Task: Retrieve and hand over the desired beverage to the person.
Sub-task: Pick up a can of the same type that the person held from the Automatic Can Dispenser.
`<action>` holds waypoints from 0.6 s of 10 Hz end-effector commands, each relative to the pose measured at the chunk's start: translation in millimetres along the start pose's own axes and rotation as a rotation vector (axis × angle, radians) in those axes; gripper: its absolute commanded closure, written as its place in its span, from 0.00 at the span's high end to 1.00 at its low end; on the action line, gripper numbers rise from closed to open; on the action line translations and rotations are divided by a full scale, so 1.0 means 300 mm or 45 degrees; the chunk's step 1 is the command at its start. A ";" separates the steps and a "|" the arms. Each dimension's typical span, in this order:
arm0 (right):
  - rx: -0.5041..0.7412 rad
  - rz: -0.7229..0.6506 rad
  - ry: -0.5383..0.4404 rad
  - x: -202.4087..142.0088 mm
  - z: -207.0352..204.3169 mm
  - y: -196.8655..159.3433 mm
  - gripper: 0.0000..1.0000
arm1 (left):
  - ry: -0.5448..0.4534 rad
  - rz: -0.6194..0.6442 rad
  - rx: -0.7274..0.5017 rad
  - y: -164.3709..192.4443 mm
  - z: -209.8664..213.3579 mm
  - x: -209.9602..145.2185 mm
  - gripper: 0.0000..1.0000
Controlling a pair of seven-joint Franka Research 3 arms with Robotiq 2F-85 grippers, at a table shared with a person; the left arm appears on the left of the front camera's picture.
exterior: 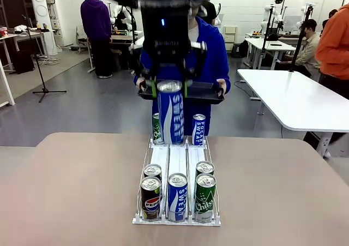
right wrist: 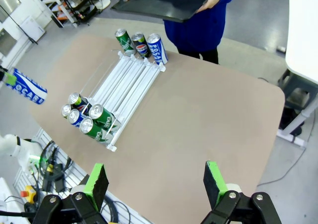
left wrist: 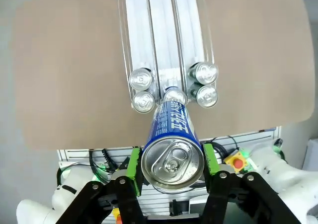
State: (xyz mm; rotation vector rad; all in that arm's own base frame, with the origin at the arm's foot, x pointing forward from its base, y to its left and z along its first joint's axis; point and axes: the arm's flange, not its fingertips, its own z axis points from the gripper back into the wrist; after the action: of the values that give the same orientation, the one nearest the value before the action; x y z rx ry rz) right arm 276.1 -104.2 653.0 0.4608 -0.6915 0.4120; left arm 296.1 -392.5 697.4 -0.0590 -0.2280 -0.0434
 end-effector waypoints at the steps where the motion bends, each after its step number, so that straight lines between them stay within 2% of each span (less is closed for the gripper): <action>1: 0.019 0.010 -0.005 0.000 -0.004 0.002 1.00 | -0.015 -0.007 0.006 -0.025 0.063 0.095 0.00; 5: 0.019 0.010 -0.005 0.000 -0.004 0.002 1.00 | 0.016 0.023 0.026 -0.002 0.107 0.213 0.00; 6: 0.019 0.010 -0.005 0.000 -0.004 0.002 1.00 | 0.016 0.035 -0.006 0.016 0.073 0.162 0.00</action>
State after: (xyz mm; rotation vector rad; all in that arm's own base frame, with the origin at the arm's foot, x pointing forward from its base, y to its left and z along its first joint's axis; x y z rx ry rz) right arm 276.0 -104.2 653.0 0.4606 -0.6917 0.4122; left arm 352.0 -389.3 726.7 -0.0597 -0.1985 -0.0138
